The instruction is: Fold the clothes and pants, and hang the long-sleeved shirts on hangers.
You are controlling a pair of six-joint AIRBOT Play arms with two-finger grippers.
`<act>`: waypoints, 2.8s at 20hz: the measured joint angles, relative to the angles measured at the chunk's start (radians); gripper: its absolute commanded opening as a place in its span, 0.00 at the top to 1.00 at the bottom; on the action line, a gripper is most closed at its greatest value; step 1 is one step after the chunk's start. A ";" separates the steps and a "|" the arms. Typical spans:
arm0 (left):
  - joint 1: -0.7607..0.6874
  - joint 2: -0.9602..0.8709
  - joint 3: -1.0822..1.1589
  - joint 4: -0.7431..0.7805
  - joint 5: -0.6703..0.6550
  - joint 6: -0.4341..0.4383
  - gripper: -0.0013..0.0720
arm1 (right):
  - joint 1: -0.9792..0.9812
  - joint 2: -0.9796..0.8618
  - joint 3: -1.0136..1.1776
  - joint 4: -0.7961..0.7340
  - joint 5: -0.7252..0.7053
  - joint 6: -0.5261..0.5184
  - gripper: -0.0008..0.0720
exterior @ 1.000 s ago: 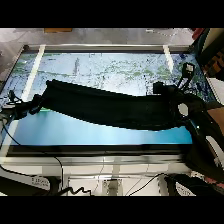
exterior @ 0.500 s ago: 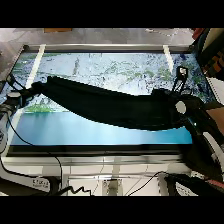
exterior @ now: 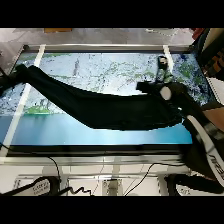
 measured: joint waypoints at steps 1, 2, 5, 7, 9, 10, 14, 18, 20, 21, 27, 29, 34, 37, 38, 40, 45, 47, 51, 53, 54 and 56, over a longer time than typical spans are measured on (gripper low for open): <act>0.000 0.034 0.000 0.020 -0.024 -0.003 0.93 | 0.032 -0.042 0.045 0.023 0.010 -0.007 0.96; -0.001 0.065 0.000 0.034 -0.040 -0.004 0.93 | 0.069 -0.090 0.096 0.057 0.013 -0.020 0.96; -0.001 0.154 0.000 0.061 -0.087 -0.011 0.93 | 0.179 -0.235 0.253 0.174 0.030 -0.065 0.96; -0.001 0.203 0.000 0.070 -0.107 -0.011 0.92 | 0.251 -0.340 0.369 0.259 0.031 -0.083 0.96; -0.001 0.240 0.000 0.075 -0.126 -0.015 0.92 | 0.322 -0.437 0.481 0.353 0.035 -0.093 0.96; -0.001 0.253 0.000 0.077 -0.135 -0.015 0.92 | 0.358 -0.484 0.536 0.406 0.035 -0.097 0.96; -0.001 0.274 0.000 0.081 -0.177 -0.014 0.92 | 0.482 -0.615 0.686 0.555 0.035 -0.109 0.96; -0.001 0.279 -0.002 0.082 -0.227 -0.014 0.93 | 0.554 -0.656 0.731 0.612 0.045 -0.135 0.96; -0.001 0.280 -0.008 0.079 -0.245 -0.014 0.92 | 0.567 -0.663 0.740 0.620 0.060 -0.161 0.96; -0.001 0.280 -0.012 0.074 -0.253 -0.014 0.92 | 0.568 -0.664 0.743 0.620 0.072 -0.180 0.96; -0.069 0.238 -0.036 0.024 -0.303 -0.014 0.92 | 0.436 -0.623 0.748 0.495 0.189 -0.243 0.96; -0.140 0.207 -0.038 0.008 -0.316 -0.014 0.92 | 0.344 -0.589 0.749 0.446 0.264 -0.269 0.96; -0.378 0.116 -0.039 -0.013 -0.329 -0.014 0.92 | 0.088 -0.512 0.749 0.389 0.487 -0.296 0.96; -0.514 0.064 -0.039 -0.015 -0.333 -0.014 0.69 | -0.039 -0.488 0.749 0.386 0.621 -0.302 0.96; -0.556 0.049 -0.039 -0.017 -0.333 -0.014 0.43 | -0.068 -0.484 0.749 0.385 0.658 -0.303 0.96; -0.622 0.029 -0.039 -0.020 -0.335 -0.014 0.13 | -0.116 -0.478 0.749 0.390 0.725 -0.304 0.96; -0.677 0.031 -0.039 -0.013 -0.349 -0.014 0.14 | -0.158 -0.474 0.749 0.388 0.797 -0.306 0.96; -0.648 0.046 -0.039 0.018 -0.352 -0.014 0.28 | -0.161 -0.473 0.749 0.390 0.809 -0.306 0.96; -0.504 0.068 -0.041 0.207 -0.364 -0.026 0.39 | -0.164 -0.473 0.749 0.399 0.818 -0.306 0.96; -0.386 0.072 -0.062 0.273 -0.374 -0.043 0.27 | -0.164 -0.473 0.749 0.406 0.820 -0.306 0.96; -0.328 0.072 -0.081 0.293 -0.383 -0.045 0.12 | -0.163 -0.473 0.749 0.407 0.820 -0.306 0.96; -0.211 0.065 -0.138 0.299 -0.399 -0.052 0.07 | -0.160 -0.473 0.749 0.409 0.819 -0.306 0.96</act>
